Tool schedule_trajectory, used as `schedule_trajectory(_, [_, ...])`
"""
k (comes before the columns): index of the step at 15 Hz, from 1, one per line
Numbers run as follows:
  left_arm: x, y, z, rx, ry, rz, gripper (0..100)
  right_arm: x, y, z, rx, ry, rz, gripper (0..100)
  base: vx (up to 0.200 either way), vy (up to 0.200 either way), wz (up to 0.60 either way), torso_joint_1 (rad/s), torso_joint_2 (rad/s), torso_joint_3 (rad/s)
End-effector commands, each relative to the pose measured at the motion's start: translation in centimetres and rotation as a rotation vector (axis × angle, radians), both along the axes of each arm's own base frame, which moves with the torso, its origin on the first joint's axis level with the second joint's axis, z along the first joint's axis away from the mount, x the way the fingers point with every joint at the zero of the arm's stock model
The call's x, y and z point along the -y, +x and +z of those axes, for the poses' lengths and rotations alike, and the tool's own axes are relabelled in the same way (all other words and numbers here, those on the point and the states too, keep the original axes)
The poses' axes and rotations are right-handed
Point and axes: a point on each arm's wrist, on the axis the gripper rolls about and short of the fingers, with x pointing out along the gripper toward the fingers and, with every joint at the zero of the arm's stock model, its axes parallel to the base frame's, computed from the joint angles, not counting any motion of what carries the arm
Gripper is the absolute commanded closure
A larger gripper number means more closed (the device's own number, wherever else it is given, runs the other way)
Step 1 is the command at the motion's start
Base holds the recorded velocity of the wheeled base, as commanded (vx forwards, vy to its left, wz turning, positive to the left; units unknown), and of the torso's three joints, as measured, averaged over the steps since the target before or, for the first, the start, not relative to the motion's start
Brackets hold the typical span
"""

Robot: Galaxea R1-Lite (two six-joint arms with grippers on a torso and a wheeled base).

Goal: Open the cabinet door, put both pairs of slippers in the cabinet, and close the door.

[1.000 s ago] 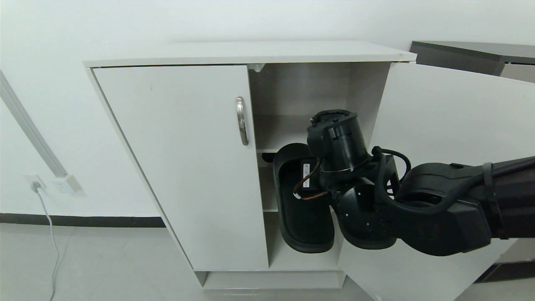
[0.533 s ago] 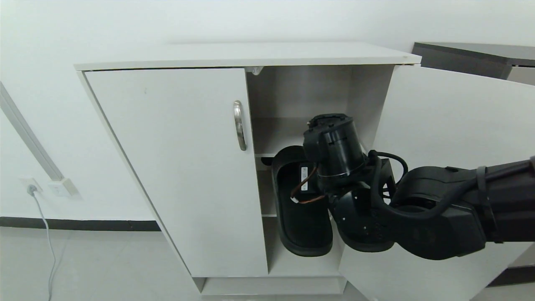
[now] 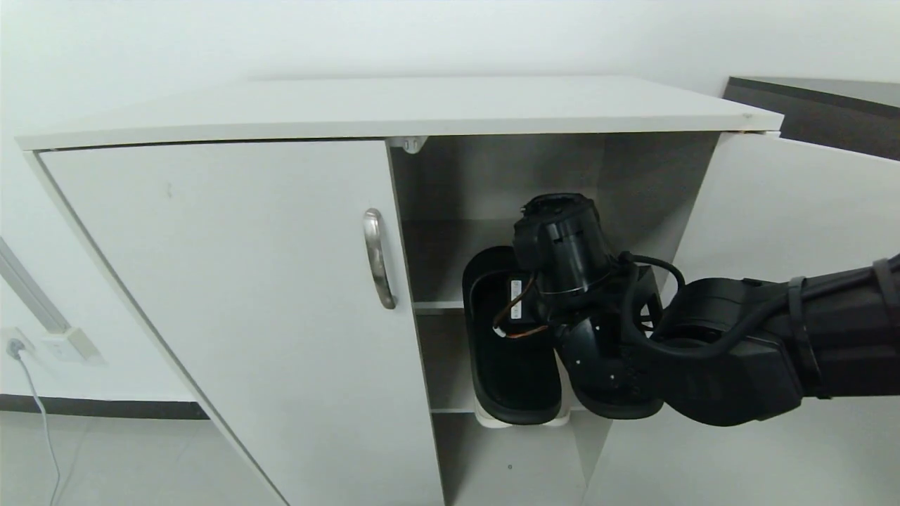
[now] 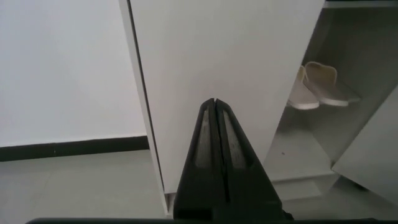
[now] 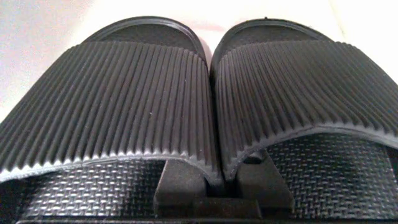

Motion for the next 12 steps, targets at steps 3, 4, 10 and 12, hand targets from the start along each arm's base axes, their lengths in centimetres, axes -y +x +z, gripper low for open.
schedule_trajectory(3, [0.0,0.0,0.0,0.0,-0.003,0.0,100,-0.3,0.7,-0.2,0.0,-0.001,-0.007,100,0.0,0.0,0.0,0.0,0.0,0.0])
schedule_trajectory(4, [0.0,0.0,0.0,0.0,-0.003,0.001,100,-0.4,1.2,-0.1,0.002,0.003,-0.011,100,0.0,0.0,0.0,0.0,0.0,0.0])
schedule_trajectory(10, [0.0,0.0,0.0,0.0,-0.004,0.011,100,-0.8,4.9,-0.7,0.004,-0.03,-0.055,100,0.0,0.0,0.0,0.0,0.0,0.0])
schedule_trajectory(12, [0.0,0.0,0.0,0.0,-0.004,0.014,100,-1.1,6.2,-0.4,0.017,-0.034,-0.059,100,0.0,0.0,0.0,0.0,0.0,0.0])
